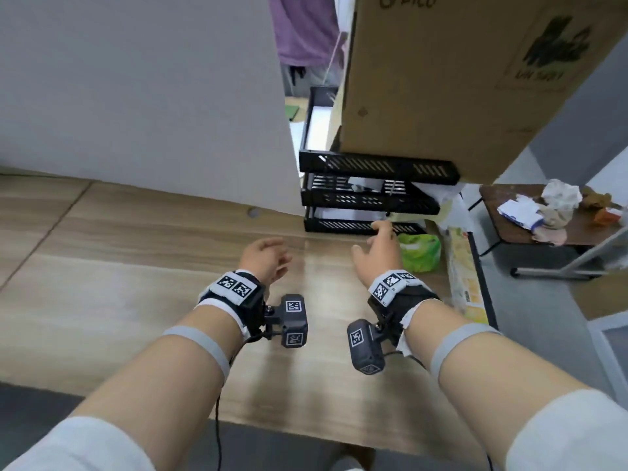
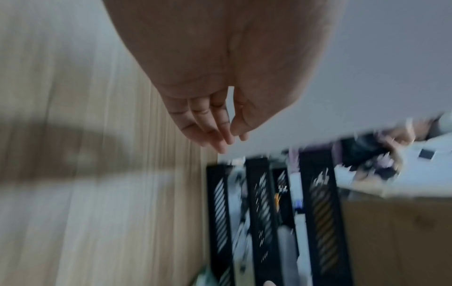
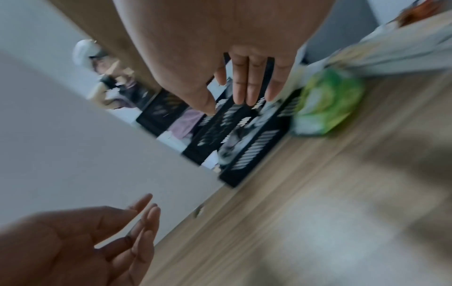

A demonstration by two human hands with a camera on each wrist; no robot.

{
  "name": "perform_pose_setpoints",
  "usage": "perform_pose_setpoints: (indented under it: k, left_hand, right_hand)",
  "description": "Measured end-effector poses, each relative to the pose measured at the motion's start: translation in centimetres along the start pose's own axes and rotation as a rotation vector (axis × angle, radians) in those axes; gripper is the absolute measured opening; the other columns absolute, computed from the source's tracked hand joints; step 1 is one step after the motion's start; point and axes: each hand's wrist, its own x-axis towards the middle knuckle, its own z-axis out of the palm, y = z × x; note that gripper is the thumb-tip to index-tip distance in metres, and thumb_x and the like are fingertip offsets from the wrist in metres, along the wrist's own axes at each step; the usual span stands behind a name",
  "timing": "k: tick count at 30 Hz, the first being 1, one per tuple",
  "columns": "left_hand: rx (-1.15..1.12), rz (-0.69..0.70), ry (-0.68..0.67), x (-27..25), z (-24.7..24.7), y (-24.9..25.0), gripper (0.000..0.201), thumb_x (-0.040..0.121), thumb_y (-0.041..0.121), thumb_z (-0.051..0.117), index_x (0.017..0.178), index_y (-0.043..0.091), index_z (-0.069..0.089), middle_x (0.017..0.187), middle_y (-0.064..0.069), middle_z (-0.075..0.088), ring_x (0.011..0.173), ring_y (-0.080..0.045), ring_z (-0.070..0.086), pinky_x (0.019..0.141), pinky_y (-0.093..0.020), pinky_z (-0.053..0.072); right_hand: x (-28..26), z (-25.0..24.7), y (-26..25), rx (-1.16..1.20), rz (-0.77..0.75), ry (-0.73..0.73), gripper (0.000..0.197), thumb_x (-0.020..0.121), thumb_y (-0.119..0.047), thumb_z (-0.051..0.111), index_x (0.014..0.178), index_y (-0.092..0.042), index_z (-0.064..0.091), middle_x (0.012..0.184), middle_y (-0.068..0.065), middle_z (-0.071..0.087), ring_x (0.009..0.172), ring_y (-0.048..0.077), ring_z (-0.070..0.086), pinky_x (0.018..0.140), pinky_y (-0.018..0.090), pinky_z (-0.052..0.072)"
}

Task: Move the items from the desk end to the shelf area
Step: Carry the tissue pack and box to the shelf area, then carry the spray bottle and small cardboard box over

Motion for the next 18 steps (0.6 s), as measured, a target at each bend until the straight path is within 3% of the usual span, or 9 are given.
perform_pose_setpoints:
  k: [3,7,9,12,15,18]
  left_hand:
    - [-0.054,0.065,0.066,-1.6,-8.3,1.9,0.020,0.096,-0.001,0.054,0.104,0.014,0.065,0.091,-0.003,0.068,0.081,-0.018,0.065,0.074,-0.031,0.052]
    - [-0.119,0.146,0.174,-4.1,-21.1,3.5,0.019,0.096,0.002,0.054,0.102,0.017,0.064,0.089,0.000,0.068,0.072,-0.012,0.064,0.064,-0.024,0.051]
    - [-0.160,0.174,0.237,-5.3,-28.2,4.0,0.019,0.097,0.004,0.053,0.101,0.018,0.064,0.087,0.002,0.067,0.071,-0.010,0.063,0.060,-0.021,0.050]
    - [-0.230,0.202,0.322,-7.4,-38.6,4.2,0.016,0.097,0.004,0.053,0.102,0.016,0.063,0.086,0.001,0.066,0.071,-0.010,0.063,0.060,-0.021,0.048]
    - [-0.278,0.230,0.421,-9.4,-48.2,4.1,0.016,0.098,0.003,0.051,0.101,0.014,0.063,0.085,-0.001,0.065,0.067,-0.010,0.061,0.058,-0.021,0.045]
    - [-0.327,0.239,0.504,-11.3,-56.3,3.5,0.017,0.097,0.003,0.053,0.097,0.016,0.065,0.086,-0.002,0.065,0.068,-0.011,0.061,0.059,-0.022,0.046]
  right_hand:
    - [-2.3,4.1,-6.4,0.090,-0.069,-0.076,0.041,0.086,-0.012,0.058,0.126,-0.014,0.047,0.100,0.004,0.061,0.096,0.025,0.057,0.078,0.027,0.038]
    - [-7.4,10.5,-15.9,0.156,-0.177,-0.205,0.030,0.091,-0.009,0.053,0.120,-0.015,0.049,0.087,0.003,0.060,0.071,0.018,0.054,0.059,0.023,0.038]
    - [-10.4,14.2,-20.5,0.171,-0.243,-0.252,0.026,0.092,-0.006,0.051,0.117,-0.012,0.054,0.085,0.002,0.056,0.063,0.012,0.048,0.046,0.010,0.035]
    - [-15.3,20.2,-27.0,0.153,-0.320,-0.372,0.021,0.093,-0.008,0.052,0.113,-0.011,0.057,0.086,-0.003,0.053,0.068,0.009,0.049,0.048,0.007,0.035]
    - [-19.9,26.0,-32.6,0.106,-0.395,-0.472,0.018,0.093,-0.013,0.056,0.109,-0.015,0.062,0.097,-0.003,0.059,0.083,0.015,0.056,0.060,0.022,0.039]
    - [-24.2,31.1,-37.3,0.089,-0.442,-0.568,0.018,0.092,-0.014,0.057,0.108,-0.014,0.065,0.102,0.000,0.063,0.089,0.016,0.057,0.073,0.026,0.042]
